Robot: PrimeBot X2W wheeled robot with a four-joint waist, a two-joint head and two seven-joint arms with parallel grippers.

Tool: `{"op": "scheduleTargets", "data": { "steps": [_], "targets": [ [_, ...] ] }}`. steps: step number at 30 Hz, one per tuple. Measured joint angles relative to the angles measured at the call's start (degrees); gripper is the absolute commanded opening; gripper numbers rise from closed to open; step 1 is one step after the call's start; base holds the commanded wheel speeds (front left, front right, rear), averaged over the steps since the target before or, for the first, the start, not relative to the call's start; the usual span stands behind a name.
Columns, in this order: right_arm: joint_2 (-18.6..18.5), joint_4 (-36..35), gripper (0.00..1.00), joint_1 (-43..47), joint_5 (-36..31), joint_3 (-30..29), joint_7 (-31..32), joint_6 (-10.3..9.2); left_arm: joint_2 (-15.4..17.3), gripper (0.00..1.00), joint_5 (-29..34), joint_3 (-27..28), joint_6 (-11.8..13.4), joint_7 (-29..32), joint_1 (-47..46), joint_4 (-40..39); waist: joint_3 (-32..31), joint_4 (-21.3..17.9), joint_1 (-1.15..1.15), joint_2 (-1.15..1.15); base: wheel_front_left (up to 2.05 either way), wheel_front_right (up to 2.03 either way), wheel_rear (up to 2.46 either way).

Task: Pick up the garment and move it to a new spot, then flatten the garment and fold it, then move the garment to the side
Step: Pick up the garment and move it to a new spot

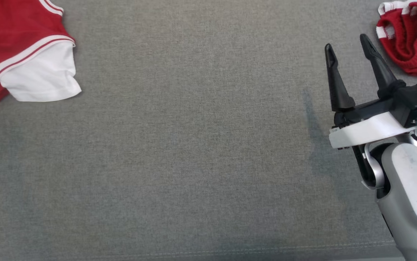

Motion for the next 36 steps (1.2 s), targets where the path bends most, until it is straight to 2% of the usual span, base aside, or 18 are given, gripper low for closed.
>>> {"op": "scheduleTargets", "data": {
  "steps": [7, 13, 24, 32, 33, 34, 35, 36],
  "targets": [
    [-1.8, -2.1, 1.00, -1.0, -1.4, -1.5, 0.1, -0.43, -0.4, 1.00, 0.1, 0.1, 0.0, 1.6, -2.6, 4.7, 5.6, -2.2, 0.00, 0.00, 0.00, 0.00, 0.00],
    [-2.4, -2.8, 1.00, -1.6, -1.7, -2.2, 0.4, -0.44, -2.7, 1.00, 1.0, 0.1, 0.0, 2.3, -4.5, 9.6, 9.5, -2.8, 0.00, 0.00, 0.00, 0.00, 0.00],
    [-3.3, -3.8, 1.00, -1.6, -2.0, -1.0, 1.2, 0.10, -2.3, 1.00, 3.9, 3.6, 0.0, 1.3, -5.7, 13.9, 10.6, -3.1, -0.01, 0.00, 0.00, 0.00, 0.00],
    [-4.2, -4.9, 1.00, -1.6, -2.3, -1.4, 2.5, 0.09, -2.7, 1.00, 4.6, 3.0, 0.0, 1.2, -7.5, 15.7, 11.1, -4.7, -0.01, 0.00, 0.00, 0.00, 0.00],
    [-4.4, -5.0, 1.00, -1.6, -2.3, -1.6, 2.5, 0.09, -2.8, 0.93, 4.7, 2.5, 0.0, 1.2, -7.7, 16.0, 11.2, -4.8, -0.01, 0.00, 0.00, 0.00, 0.00],
    [-4.4, -5.1, 1.00, -1.6, -2.3, -1.8, 2.5, 0.09, -3.0, 0.93, 5.1, 2.1, 0.0, 1.2, -7.9, 16.2, 11.3, -4.9, -0.01, 0.00, 0.00, 0.00, 0.00],
    [-4.5, -5.2, 1.00, -1.6, -2.3, -1.9, 2.6, 0.09, -3.2, 0.50, 5.4, 1.8, 0.0, 1.2, -8.0, 16.5, 11.3, -4.9, -0.01, 0.00, 0.00, 0.00, 0.00],
    [-4.5, -5.3, 1.00, -1.6, -2.3, -1.9, 2.6, 0.09, -3.4, 0.21, 5.7, 1.7, 0.0, 0.9, -8.1, 16.8, 11.4, -4.9, -0.01, 0.00, 0.00, 0.00, 0.00]
  ]
}}
